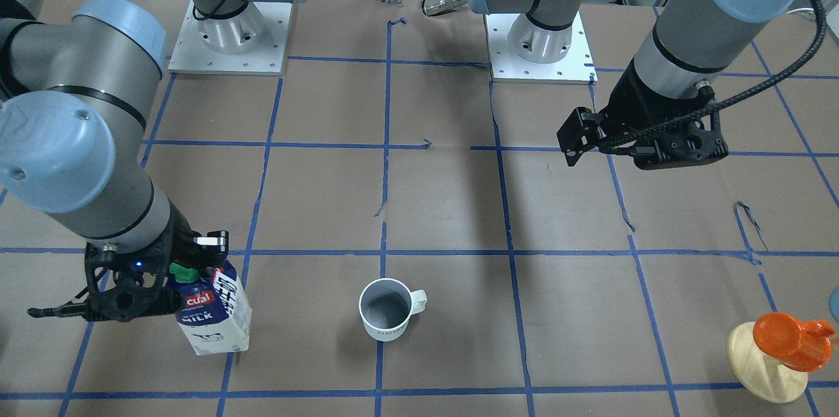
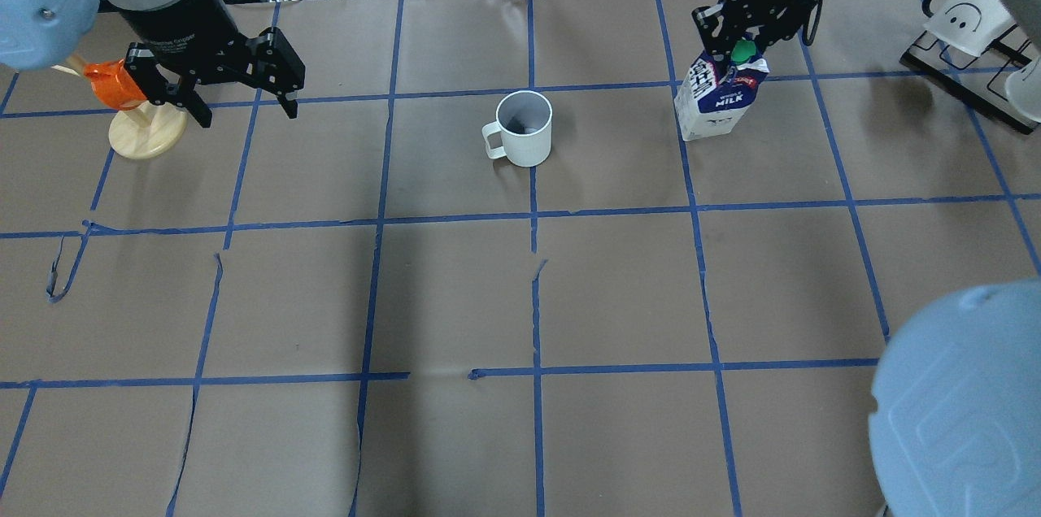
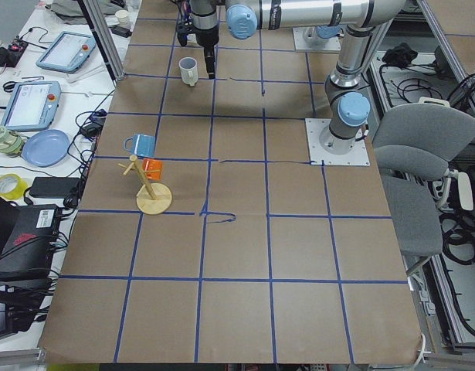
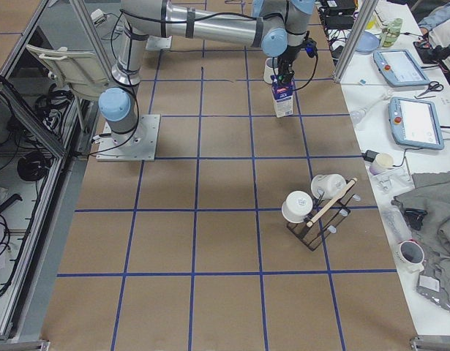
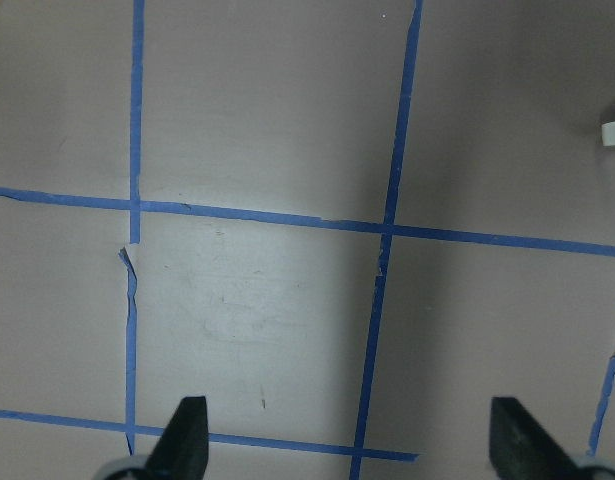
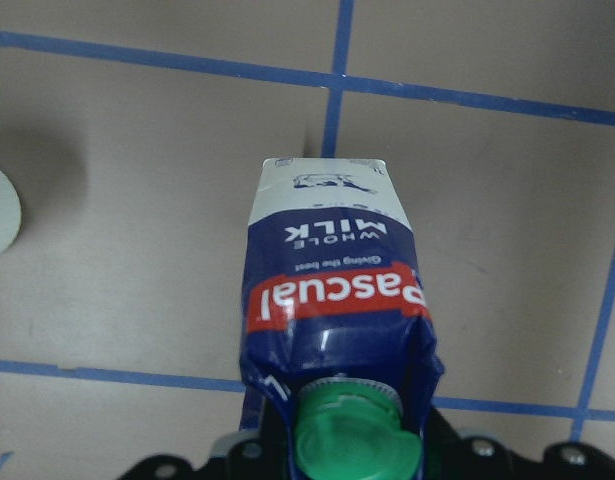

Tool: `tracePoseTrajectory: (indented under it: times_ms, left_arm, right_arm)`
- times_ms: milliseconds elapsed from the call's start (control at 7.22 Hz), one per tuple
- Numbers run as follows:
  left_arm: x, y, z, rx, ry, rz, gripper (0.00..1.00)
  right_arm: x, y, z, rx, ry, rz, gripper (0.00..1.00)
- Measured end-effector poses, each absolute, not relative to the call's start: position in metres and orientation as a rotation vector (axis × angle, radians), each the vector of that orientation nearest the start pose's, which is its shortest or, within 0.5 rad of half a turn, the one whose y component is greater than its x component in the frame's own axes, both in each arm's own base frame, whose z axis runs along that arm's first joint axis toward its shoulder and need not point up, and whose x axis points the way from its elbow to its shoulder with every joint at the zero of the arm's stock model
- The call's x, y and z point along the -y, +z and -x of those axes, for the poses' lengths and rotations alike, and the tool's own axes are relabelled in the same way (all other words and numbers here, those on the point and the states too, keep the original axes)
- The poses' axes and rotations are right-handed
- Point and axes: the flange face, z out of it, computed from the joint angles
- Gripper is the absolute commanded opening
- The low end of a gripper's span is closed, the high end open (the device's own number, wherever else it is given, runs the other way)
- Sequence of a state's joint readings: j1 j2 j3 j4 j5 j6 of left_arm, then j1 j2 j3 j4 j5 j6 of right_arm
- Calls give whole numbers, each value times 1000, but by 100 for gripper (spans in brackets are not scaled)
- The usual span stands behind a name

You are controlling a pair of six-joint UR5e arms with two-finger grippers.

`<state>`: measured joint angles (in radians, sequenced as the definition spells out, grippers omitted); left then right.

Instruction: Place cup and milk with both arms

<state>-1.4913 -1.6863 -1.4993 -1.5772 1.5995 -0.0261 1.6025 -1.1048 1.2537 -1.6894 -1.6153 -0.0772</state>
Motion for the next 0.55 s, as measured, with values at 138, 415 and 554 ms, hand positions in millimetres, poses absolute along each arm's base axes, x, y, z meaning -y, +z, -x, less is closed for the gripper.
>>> tracePoseTrajectory:
  times_ms: [138,415,554]
  left_arm:
    - [544,463,87,-3109,80,163,100]
    - [544,462,87,-3108,82,164,100]
    - [544,462,87,-3108,84,164,100]
  right_arm:
    - [675,378,-173,-3171,42,112,41]
    - [677,376,-209,-3139,25,-18,42]
    - [675,375,-225,-3131,20,-49,42]
